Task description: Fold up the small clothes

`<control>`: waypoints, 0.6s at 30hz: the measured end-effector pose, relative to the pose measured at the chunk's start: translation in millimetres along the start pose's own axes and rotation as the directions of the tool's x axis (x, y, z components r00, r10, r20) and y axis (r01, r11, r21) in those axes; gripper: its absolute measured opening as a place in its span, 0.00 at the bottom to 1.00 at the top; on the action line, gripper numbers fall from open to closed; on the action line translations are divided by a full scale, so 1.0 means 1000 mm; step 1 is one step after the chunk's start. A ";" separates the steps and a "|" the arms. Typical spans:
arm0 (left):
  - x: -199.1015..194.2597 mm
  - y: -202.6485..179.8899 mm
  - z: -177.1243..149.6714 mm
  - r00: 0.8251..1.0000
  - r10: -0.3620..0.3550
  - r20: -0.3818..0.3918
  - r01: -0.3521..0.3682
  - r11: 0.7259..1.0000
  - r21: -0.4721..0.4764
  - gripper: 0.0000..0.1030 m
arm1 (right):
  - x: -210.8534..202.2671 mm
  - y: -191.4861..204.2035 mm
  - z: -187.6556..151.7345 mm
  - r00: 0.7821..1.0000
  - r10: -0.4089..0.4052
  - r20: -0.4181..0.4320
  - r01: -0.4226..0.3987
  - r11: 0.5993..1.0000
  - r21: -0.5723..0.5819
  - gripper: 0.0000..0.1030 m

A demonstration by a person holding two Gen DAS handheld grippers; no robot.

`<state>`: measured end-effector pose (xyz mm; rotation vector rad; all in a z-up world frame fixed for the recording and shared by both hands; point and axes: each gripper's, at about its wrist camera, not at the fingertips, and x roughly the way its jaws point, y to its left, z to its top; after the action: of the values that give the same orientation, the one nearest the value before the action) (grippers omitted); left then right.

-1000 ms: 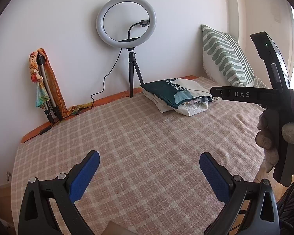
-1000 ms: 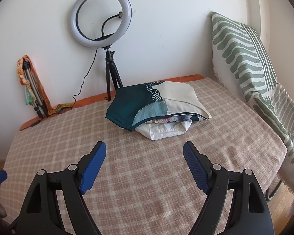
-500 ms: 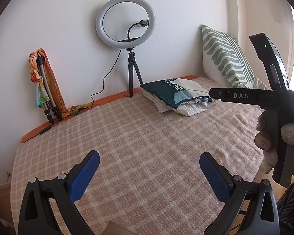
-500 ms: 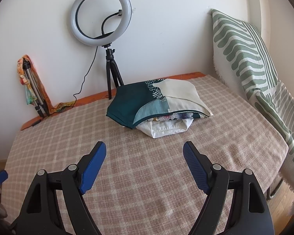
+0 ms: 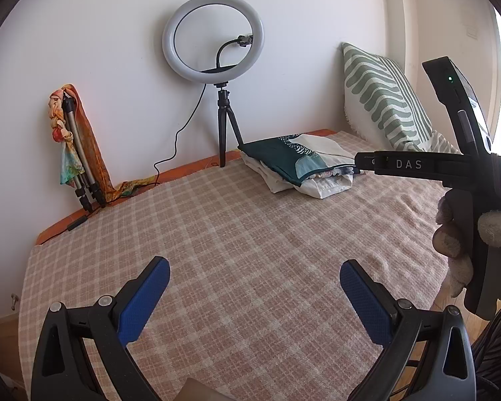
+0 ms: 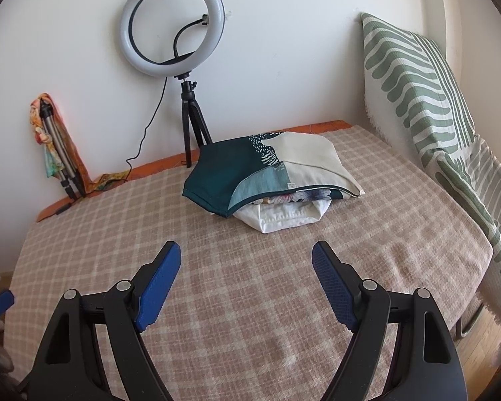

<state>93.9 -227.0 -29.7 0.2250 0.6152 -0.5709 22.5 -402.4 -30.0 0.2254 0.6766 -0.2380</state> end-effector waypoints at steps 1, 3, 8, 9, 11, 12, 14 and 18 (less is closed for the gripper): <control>0.000 0.000 0.000 1.000 0.000 0.000 0.000 1.000 -0.001 1.00 | 0.000 0.000 0.000 1.000 0.000 0.001 0.000 1.000 0.000 0.79; 0.000 0.000 0.000 1.000 -0.002 -0.001 0.002 1.000 0.000 1.00 | 0.000 0.000 0.000 1.000 -0.001 0.001 0.001 1.000 -0.001 0.79; 0.000 -0.001 0.000 1.000 -0.001 -0.002 0.001 1.000 0.002 1.00 | 0.001 0.000 0.000 1.000 0.003 -0.002 -0.003 1.000 -0.004 0.79; 0.000 0.000 0.000 1.000 -0.001 -0.001 0.001 1.000 0.000 1.00 | 0.001 0.000 0.000 1.000 0.002 -0.002 -0.002 1.000 -0.004 0.79; 0.000 0.000 0.000 1.000 -0.002 -0.001 0.002 1.000 -0.001 1.00 | 0.002 -0.001 0.000 1.000 0.001 -0.002 -0.001 1.000 -0.003 0.79; 0.000 0.000 0.000 1.000 -0.002 0.000 0.002 1.000 -0.001 1.00 | 0.002 -0.001 0.000 1.000 0.002 -0.002 -0.002 1.000 -0.003 0.79; 0.000 0.000 0.000 1.000 -0.003 0.000 0.003 1.000 -0.002 1.00 | 0.002 -0.002 0.000 1.000 0.002 -0.002 -0.002 1.000 0.001 0.79; -0.001 0.000 -0.001 1.000 -0.001 0.001 0.001 1.000 -0.003 1.00 | 0.002 -0.002 0.000 1.000 0.002 -0.003 -0.002 1.000 0.000 0.79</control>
<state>92.8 -226.2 -30.2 0.2217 0.6147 -0.5712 23.5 -404.7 -31.3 0.2267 0.6790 -0.2354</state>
